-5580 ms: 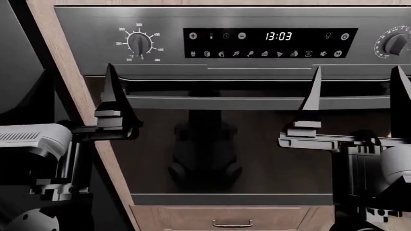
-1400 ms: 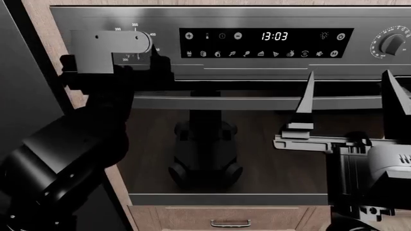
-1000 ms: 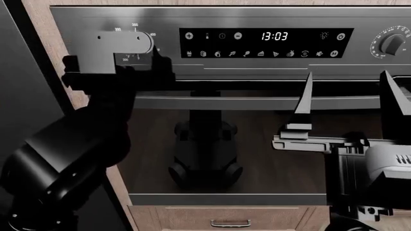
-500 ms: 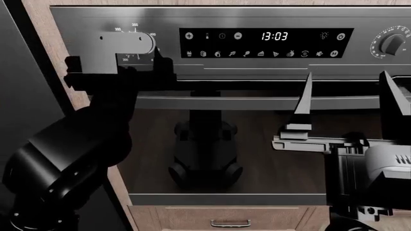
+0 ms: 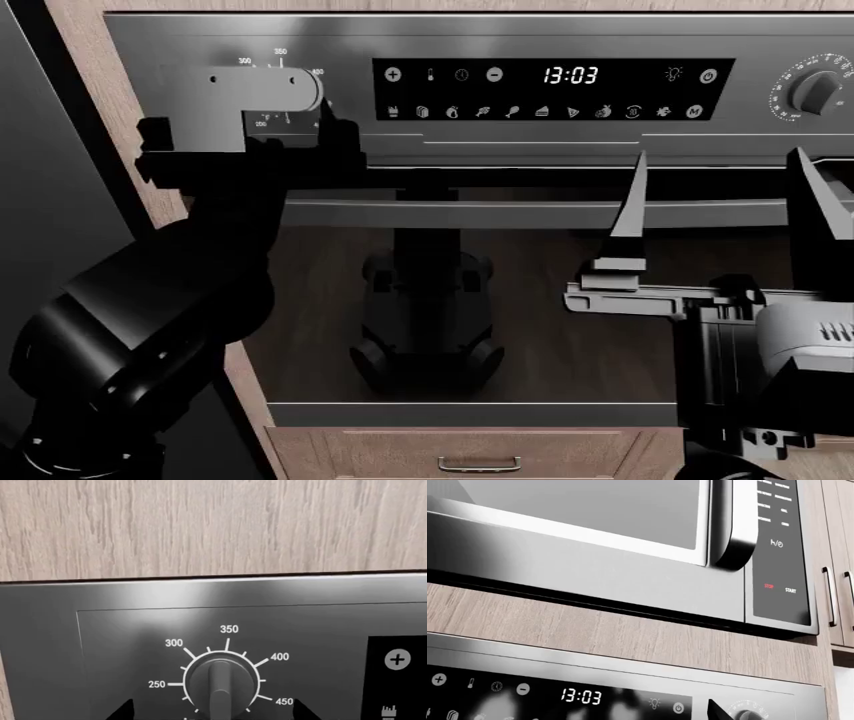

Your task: Preheat the oven by turning the temperature knob.

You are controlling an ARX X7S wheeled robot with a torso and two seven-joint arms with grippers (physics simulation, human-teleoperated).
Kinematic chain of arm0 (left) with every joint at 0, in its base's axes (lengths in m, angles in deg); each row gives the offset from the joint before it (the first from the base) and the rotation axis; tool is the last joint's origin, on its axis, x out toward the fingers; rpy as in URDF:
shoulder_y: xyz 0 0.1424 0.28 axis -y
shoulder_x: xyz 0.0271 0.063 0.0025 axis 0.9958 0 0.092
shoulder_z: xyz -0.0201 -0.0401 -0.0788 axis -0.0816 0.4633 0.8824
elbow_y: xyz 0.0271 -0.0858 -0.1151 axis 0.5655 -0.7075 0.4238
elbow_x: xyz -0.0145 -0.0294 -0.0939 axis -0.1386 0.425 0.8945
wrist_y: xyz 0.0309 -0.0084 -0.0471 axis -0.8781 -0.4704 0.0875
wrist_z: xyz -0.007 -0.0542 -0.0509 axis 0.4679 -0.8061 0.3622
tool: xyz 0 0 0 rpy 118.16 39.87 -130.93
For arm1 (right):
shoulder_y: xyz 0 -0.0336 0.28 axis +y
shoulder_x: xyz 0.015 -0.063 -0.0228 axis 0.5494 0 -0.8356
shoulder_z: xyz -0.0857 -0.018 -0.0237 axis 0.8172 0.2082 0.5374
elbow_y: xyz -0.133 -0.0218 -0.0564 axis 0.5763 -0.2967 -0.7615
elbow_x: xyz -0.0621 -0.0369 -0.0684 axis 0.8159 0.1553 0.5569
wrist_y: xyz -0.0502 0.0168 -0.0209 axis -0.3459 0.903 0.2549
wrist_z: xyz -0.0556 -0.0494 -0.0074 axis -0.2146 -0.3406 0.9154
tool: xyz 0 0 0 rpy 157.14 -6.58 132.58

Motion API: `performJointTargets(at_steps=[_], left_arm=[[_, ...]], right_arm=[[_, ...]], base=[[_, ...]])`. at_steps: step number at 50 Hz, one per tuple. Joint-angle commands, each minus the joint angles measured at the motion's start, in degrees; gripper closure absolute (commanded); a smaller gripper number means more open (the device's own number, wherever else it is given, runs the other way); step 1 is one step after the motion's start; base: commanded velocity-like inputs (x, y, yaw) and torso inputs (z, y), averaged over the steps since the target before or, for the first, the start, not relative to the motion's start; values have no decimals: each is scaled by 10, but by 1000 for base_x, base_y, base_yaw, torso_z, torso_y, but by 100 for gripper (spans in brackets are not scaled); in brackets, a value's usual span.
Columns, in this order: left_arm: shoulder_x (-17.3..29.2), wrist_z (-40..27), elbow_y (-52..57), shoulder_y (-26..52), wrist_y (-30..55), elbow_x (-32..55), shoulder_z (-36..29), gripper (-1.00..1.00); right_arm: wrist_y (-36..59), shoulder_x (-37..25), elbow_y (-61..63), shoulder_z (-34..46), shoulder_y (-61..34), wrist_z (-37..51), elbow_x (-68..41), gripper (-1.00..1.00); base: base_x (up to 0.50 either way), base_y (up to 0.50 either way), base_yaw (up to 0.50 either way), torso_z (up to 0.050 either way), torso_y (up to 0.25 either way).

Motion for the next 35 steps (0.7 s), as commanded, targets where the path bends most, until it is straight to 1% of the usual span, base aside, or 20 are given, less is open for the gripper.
performJointTargets(at_steps=[1, 27, 35], left_arm=[[2, 3, -5, 1, -4, 1, -1, 100], [1, 6, -23, 6, -13, 1, -2, 100], [-2, 10, -44, 8, -22, -4, -4, 100]], right_arm=[[-1, -2, -1, 2, 0, 2, -1, -100], [-5, -6, 1, 6, 5, 3, -7, -100], [-7, -8, -1, 6, 3, 4, -9, -100]], base=[[0, 0, 0, 0, 0], [0, 0, 0, 0, 0], [0, 0, 0, 0, 0]])
